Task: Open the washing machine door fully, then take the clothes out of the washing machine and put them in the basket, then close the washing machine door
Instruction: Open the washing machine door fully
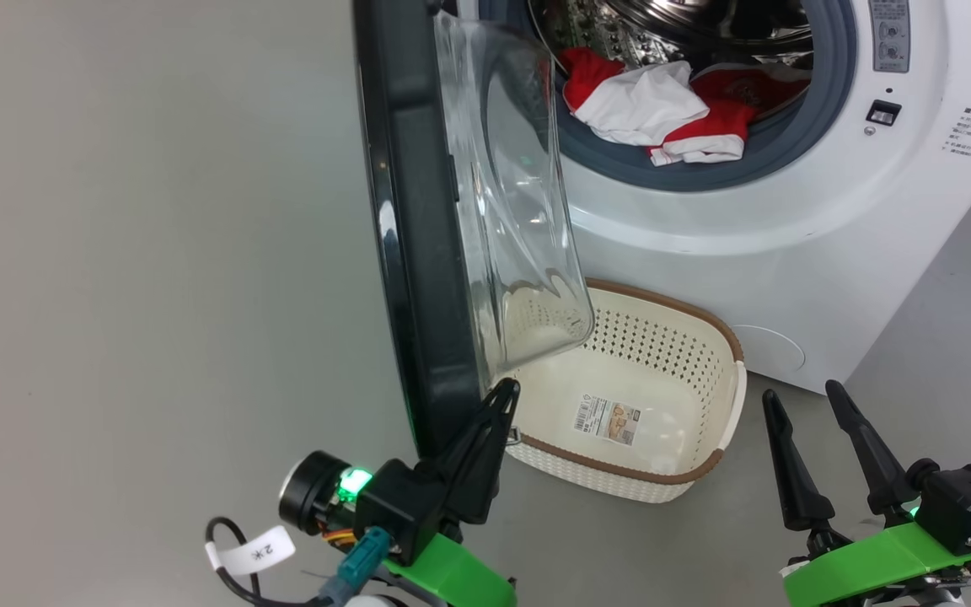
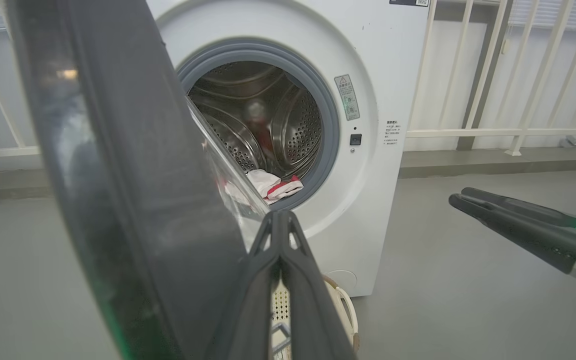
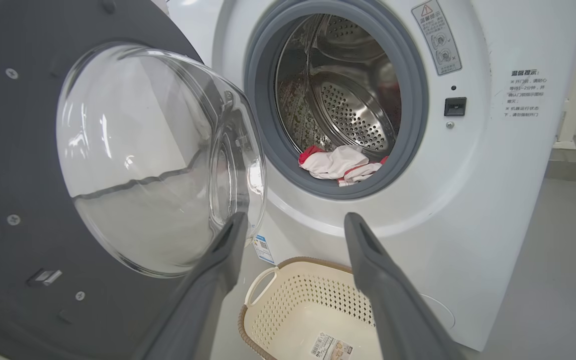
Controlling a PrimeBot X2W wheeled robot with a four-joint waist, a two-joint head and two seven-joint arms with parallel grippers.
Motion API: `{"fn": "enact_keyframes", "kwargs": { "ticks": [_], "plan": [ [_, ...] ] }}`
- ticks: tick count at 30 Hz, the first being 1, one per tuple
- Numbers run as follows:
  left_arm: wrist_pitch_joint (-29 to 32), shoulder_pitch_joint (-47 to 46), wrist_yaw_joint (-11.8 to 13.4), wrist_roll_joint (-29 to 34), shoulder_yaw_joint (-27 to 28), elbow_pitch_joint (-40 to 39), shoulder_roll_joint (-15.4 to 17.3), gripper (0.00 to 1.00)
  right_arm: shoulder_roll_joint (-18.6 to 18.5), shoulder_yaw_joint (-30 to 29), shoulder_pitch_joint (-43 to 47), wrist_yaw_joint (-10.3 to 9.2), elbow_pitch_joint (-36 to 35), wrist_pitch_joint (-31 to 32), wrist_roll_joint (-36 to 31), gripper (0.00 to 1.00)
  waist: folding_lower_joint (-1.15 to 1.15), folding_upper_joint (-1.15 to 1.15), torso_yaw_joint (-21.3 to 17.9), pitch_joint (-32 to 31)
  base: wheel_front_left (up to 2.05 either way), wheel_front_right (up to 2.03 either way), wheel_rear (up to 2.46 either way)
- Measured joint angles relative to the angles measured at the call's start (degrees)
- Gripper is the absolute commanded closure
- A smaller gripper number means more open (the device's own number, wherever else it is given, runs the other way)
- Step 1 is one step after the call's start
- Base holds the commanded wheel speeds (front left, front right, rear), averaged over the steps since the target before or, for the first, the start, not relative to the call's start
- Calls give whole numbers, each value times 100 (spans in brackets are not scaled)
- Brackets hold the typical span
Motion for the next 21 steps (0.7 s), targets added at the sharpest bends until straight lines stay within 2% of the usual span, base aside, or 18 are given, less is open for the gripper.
{"fn": "enact_keyframes", "kwargs": {
  "ticks": [10, 21],
  "plan": [
    [59, 7, 186, -11, 58, 41, 18, 100, 0, 12, 1, 0, -9, 8, 1, 0, 0, 0, 120, -41, 0, 0, 0],
    [110, 114, 436, -107, 307, -155, 213, 100, 0, 18, 5, 0, -97, 82, 0, 0, 0, 0, 253, -16, 0, 0, 0]
  ]
}}
